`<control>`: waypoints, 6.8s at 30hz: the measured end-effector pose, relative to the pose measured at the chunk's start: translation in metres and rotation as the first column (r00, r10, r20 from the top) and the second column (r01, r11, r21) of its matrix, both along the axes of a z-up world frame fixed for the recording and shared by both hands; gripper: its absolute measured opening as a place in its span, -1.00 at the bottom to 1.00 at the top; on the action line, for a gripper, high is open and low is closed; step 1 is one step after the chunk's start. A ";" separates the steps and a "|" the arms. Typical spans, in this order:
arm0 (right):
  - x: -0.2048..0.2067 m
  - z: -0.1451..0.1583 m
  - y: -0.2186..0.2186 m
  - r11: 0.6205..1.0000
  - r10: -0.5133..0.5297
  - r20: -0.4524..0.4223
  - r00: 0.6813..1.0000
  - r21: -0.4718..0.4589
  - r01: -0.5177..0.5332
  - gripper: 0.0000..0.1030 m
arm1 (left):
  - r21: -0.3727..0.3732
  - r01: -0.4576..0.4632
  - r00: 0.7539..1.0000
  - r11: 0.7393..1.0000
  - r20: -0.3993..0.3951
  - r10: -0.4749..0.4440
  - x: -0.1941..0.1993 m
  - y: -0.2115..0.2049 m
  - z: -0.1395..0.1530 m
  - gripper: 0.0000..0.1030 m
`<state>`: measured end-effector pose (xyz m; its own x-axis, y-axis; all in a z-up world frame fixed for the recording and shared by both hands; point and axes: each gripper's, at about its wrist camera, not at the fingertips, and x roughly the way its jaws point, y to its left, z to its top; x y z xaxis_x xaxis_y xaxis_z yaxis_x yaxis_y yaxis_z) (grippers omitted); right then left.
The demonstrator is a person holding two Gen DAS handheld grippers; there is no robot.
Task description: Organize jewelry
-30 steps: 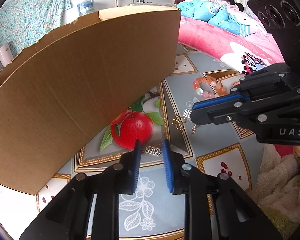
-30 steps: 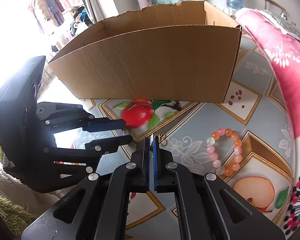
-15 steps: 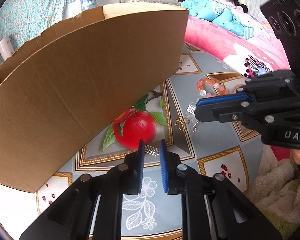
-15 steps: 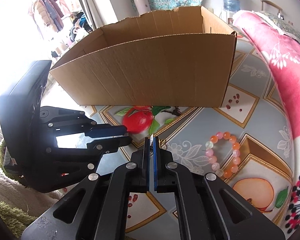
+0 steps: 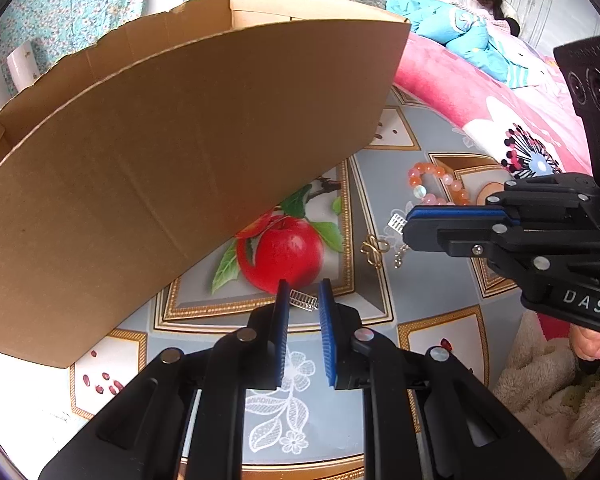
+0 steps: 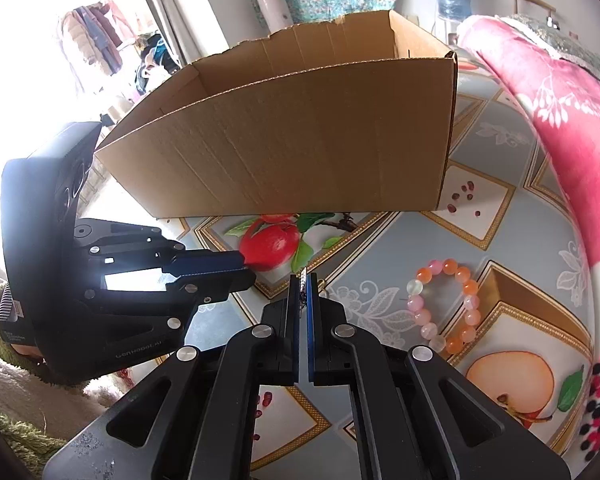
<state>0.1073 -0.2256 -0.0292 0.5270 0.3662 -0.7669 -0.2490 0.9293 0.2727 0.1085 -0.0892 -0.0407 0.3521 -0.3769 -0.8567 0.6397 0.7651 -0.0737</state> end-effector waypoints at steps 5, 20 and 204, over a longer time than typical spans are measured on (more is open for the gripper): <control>-0.002 0.003 0.001 1.000 0.003 0.011 1.000 -0.002 -0.003 -0.98 | 0.008 -0.008 1.000 1.000 0.007 0.008 -0.001 0.001 0.000 -0.73; -0.015 0.039 0.001 1.000 -0.002 0.110 0.994 0.006 0.001 -0.98 | -0.104 -0.013 0.996 0.994 0.092 0.023 -0.019 0.022 0.046 -0.73; -0.017 -0.038 -0.031 0.949 -0.169 -0.044 0.985 -0.278 0.150 0.84 | -0.118 -0.049 0.999 0.992 -0.004 0.048 -0.011 -0.012 0.014 0.19</control>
<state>0.0902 -0.2561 -0.0669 0.5057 0.0537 -0.8610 -0.0817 0.9966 0.0142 0.0979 -0.1008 -0.0265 0.3714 -0.4576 -0.8079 0.6018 0.7812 -0.1659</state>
